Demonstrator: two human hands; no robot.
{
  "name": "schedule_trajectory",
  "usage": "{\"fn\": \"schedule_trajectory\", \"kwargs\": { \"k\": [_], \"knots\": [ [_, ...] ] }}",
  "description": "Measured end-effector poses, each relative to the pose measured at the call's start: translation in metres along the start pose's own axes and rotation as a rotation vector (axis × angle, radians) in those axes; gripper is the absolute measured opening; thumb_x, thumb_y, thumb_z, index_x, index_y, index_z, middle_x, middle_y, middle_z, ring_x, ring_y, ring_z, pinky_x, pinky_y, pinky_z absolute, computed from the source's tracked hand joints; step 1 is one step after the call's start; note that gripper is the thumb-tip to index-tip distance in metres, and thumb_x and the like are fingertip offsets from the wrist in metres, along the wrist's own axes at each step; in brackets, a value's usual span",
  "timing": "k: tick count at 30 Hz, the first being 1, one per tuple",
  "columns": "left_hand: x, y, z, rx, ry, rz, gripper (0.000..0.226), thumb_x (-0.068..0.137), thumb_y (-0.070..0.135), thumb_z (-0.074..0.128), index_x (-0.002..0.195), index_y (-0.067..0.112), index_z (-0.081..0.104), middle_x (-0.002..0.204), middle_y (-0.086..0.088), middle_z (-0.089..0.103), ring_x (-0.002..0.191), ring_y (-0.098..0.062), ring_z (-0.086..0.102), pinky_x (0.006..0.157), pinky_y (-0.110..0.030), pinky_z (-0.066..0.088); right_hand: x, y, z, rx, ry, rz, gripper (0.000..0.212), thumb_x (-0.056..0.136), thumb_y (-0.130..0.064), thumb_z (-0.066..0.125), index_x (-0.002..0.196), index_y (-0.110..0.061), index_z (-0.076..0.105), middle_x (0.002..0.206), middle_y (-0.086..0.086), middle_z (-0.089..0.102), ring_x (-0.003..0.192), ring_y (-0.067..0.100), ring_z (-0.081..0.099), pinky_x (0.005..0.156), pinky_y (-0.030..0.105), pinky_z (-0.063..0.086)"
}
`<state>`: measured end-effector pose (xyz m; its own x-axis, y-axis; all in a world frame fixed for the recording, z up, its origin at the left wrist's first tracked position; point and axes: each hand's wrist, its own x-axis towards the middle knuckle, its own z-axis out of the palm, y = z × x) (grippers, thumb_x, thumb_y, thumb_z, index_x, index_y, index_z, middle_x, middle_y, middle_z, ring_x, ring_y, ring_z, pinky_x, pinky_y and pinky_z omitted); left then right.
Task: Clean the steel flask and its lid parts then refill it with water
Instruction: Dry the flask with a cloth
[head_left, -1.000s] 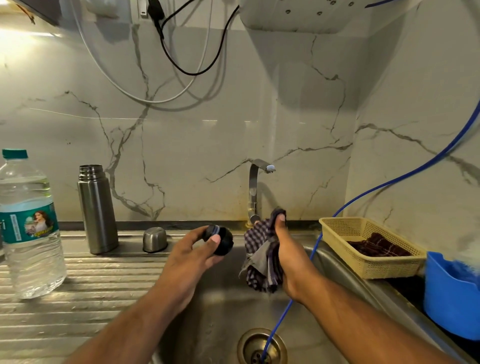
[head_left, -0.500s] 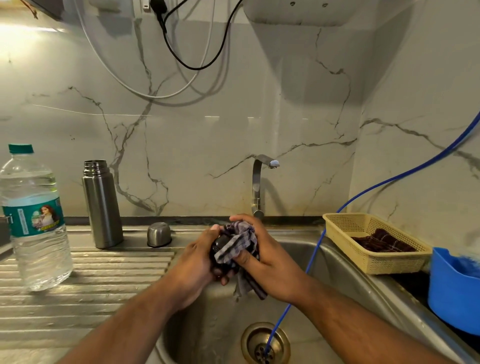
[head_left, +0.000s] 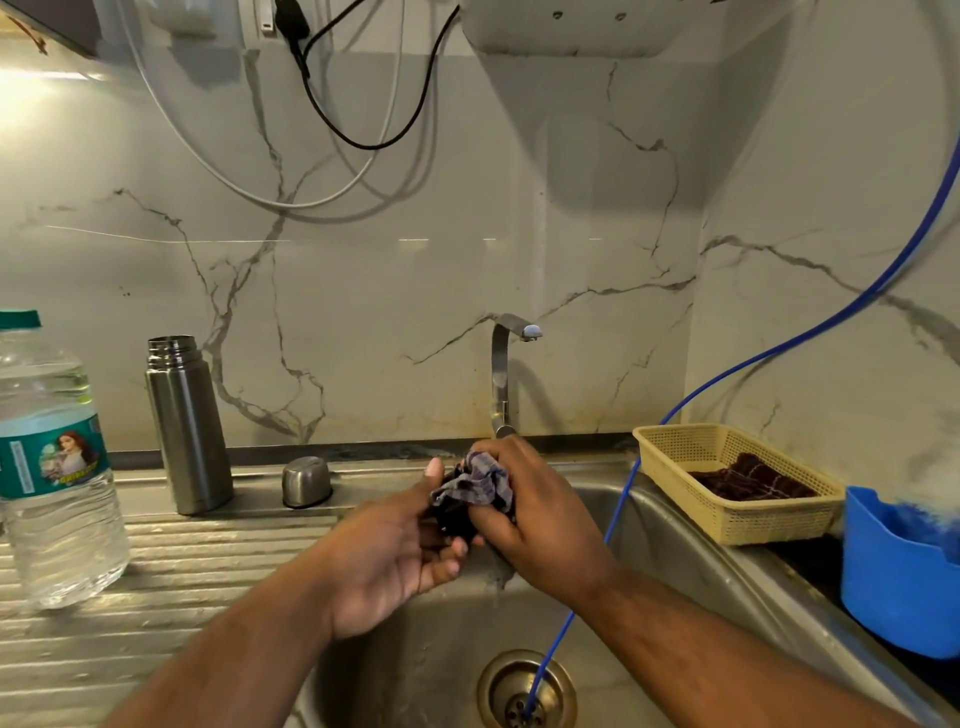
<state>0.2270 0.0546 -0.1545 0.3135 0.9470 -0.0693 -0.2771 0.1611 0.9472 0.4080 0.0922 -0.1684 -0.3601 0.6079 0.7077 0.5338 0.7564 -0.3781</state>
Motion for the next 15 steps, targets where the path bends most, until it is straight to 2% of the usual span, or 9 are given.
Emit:
{"fn": "schedule_trajectory", "kwargs": {
  "k": [3, 5, 8, 10, 12, 14, 15],
  "knots": [
    [0.004, -0.006, 0.004, 0.083, 0.056, 0.208, 0.048, 0.096, 0.045, 0.054, 0.114, 0.005, 0.073, 0.096, -0.016, 0.070, 0.077, -0.021, 0.060, 0.067, -0.032, 0.057, 0.000, -0.005, 0.000, 0.134, 0.071, 0.114, 0.033, 0.083, -0.042, 0.060, 0.114, -0.034, 0.052, 0.101, -0.016, 0.058, 0.090, 0.004, 0.059, 0.072, 0.022, 0.047],
    [0.004, -0.005, 0.004, 0.331, 0.059, 0.413, 0.041, 0.096, 0.044, 0.052, 0.113, 0.015, 0.076, 0.103, -0.008, 0.074, 0.086, -0.020, 0.064, 0.074, -0.032, 0.058, 0.000, -0.010, 0.002, 0.242, 0.096, 0.193, 0.021, 0.090, -0.038, 0.061, 0.108, -0.034, 0.052, 0.091, -0.012, 0.064, 0.084, 0.005, 0.062, 0.068, 0.017, 0.046],
    [0.001, 0.000, 0.002, 0.769, 0.075, 0.641, 0.036, 0.099, 0.038, 0.053, 0.133, 0.032, 0.064, 0.113, 0.009, 0.075, 0.103, -0.006, 0.069, 0.082, -0.023, 0.057, -0.001, -0.015, 0.008, 0.402, 0.101, 0.333, 0.017, 0.101, -0.037, 0.055, 0.114, -0.030, 0.062, 0.097, -0.010, 0.071, 0.091, 0.001, 0.067, 0.075, 0.016, 0.052],
    [0.003, -0.001, -0.002, 0.960, 0.148, 0.658, 0.051, 0.092, 0.051, 0.057, 0.142, 0.041, 0.051, 0.117, 0.017, 0.073, 0.110, 0.000, 0.066, 0.089, -0.018, 0.054, 0.002, -0.017, 0.009, 0.469, 0.095, 0.454, 0.022, 0.103, -0.036, 0.050, 0.113, -0.028, 0.068, 0.100, -0.007, 0.073, 0.092, 0.000, 0.068, 0.077, 0.017, 0.052],
    [0.006, -0.004, -0.006, 1.108, 0.257, 0.654, 0.068, 0.082, 0.069, 0.054, 0.146, 0.052, 0.039, 0.121, 0.019, 0.069, 0.113, 0.002, 0.063, 0.097, -0.021, 0.052, 0.004, -0.019, 0.006, 0.605, 0.045, 0.617, 0.028, 0.104, -0.037, 0.047, 0.110, -0.024, 0.071, 0.099, 0.001, 0.076, 0.091, 0.007, 0.070, 0.072, 0.019, 0.052],
    [0.008, -0.005, -0.008, 1.225, 0.267, 0.675, 0.062, 0.080, 0.072, 0.048, 0.140, 0.067, 0.032, 0.122, 0.022, 0.063, 0.112, 0.004, 0.060, 0.099, -0.018, 0.048, 0.006, -0.022, 0.000, 0.753, -0.041, 0.781, 0.036, 0.105, -0.039, 0.047, 0.107, -0.016, 0.073, 0.098, 0.012, 0.077, 0.085, 0.016, 0.072, 0.068, 0.024, 0.053],
    [0.009, -0.005, -0.009, 1.216, 0.248, 0.659, 0.060, 0.080, 0.070, 0.050, 0.137, 0.070, 0.031, 0.123, 0.027, 0.061, 0.114, 0.007, 0.058, 0.100, -0.016, 0.045, 0.006, -0.021, -0.001, 0.749, -0.059, 0.803, 0.037, 0.104, -0.040, 0.047, 0.105, -0.015, 0.074, 0.096, 0.011, 0.078, 0.084, 0.019, 0.072, 0.069, 0.027, 0.054]
  ]
}}
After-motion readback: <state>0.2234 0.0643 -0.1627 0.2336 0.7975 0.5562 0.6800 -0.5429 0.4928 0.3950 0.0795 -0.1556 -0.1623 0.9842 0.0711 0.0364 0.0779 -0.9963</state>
